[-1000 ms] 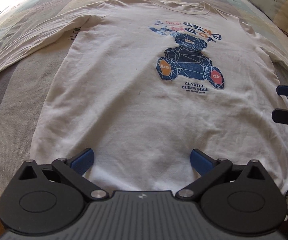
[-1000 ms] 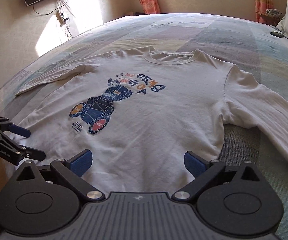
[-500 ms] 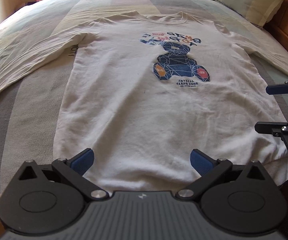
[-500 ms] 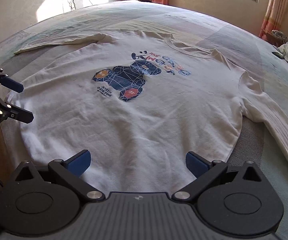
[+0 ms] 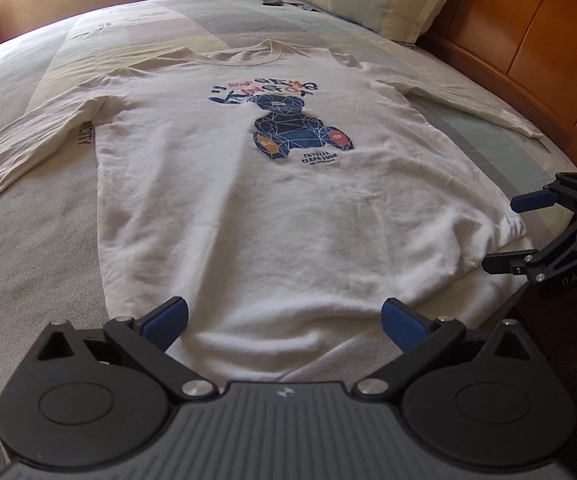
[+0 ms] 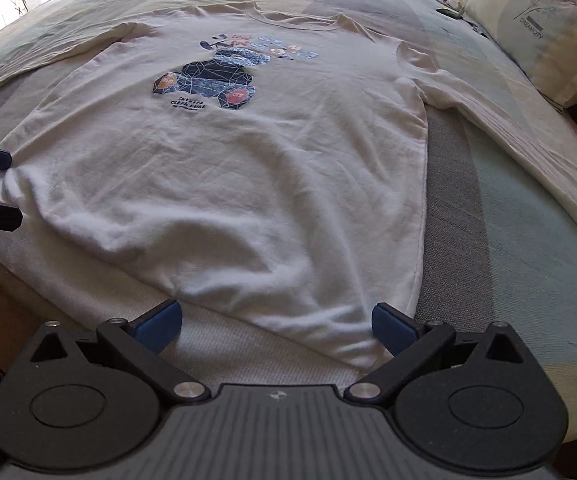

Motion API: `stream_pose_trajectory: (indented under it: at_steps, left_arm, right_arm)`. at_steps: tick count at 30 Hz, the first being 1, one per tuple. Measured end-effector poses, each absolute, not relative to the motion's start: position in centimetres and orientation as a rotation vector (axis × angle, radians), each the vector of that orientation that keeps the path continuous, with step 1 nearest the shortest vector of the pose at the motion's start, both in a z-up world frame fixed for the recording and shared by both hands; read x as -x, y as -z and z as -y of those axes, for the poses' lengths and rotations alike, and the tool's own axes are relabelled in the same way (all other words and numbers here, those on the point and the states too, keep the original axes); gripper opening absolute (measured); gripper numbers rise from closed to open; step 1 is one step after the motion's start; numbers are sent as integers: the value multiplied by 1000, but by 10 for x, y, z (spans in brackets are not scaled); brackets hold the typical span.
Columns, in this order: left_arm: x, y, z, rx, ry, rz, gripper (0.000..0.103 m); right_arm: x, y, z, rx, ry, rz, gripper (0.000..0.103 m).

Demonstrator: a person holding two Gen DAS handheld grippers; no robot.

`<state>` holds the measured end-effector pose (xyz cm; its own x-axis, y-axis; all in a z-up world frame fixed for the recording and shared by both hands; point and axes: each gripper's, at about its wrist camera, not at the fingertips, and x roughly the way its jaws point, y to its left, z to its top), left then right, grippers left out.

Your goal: Fold clothes

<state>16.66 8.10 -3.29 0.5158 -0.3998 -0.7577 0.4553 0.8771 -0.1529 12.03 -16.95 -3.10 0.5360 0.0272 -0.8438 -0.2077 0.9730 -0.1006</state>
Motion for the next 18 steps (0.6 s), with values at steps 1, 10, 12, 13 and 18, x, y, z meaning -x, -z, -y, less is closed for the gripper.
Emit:
stream_pose_trajectory:
  at_steps: [1, 10, 12, 13, 18]
  left_arm:
    - [-173, 30, -82, -59, 528, -877, 102]
    - [-196, 54, -95, -26, 543, -912, 102]
    - [-196, 53, -99, -32, 566, -919, 102]
    - [-197, 51, -100, -35, 575, -924, 102]
    - [-217, 40, -100, -24, 597, -908, 102]
  right_arm:
    - [-121, 28, 163, 209, -137, -977, 103]
    - [-115, 45, 143, 88, -207, -1001, 103]
    - [-110, 43, 148, 85, -170, -1040, 103]
    - [-110, 41, 150, 68, -151, -1058, 103]
    - [-125, 22, 141, -11, -109, -1035, 103]
